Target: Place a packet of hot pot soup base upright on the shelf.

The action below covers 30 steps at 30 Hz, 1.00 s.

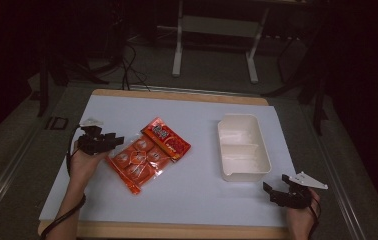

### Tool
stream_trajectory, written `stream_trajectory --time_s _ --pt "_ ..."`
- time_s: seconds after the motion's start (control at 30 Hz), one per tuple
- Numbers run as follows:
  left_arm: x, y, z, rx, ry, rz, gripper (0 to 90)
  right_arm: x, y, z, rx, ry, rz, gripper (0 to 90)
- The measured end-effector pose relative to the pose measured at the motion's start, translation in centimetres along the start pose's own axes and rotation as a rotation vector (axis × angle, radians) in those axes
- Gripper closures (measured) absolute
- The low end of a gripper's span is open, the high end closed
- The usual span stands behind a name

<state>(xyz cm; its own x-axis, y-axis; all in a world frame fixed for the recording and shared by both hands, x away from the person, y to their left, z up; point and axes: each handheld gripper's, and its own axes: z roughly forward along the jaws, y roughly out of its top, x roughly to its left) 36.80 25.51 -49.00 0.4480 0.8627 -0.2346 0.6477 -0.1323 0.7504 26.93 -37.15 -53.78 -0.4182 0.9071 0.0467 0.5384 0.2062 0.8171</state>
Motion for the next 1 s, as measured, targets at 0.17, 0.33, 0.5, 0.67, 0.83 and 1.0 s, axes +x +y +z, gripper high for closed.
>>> stream_trajectory --time_s 0.17,0.33,0.5,0.67,0.83,1.0 --pt "-0.2 1.4 1.8 0.049 -0.011 0.031 62.9 0.1 0.0 0.1 0.009 0.006 -0.012 13.5" --pt "-0.2 2.7 4.6 0.142 -0.01 0.053 66.1 0.1 0.0 0.1 0.012 0.014 -0.012 13.5" --pt "0.3 3.3 7.3 0.232 0.002 0.04 72.5 0.2 0.0 0.1 0.014 0.017 -0.02 13.5" --pt "0.8 3.6 8.0 0.252 -0.024 0.005 74.0 0.2 0.0 0.2 0.02 0.014 -0.026 13.5" --pt "1.4 4.0 8.3 0.281 -0.047 -0.008 66.0 0.3 0.1 0.3 0.026 0.009 -0.036 13.5" --pt "2.2 4.0 8.2 0.27 -0.041 -0.04 59.9 0.4 0.1 0.3 0.034 0.008 -0.043 13.5"
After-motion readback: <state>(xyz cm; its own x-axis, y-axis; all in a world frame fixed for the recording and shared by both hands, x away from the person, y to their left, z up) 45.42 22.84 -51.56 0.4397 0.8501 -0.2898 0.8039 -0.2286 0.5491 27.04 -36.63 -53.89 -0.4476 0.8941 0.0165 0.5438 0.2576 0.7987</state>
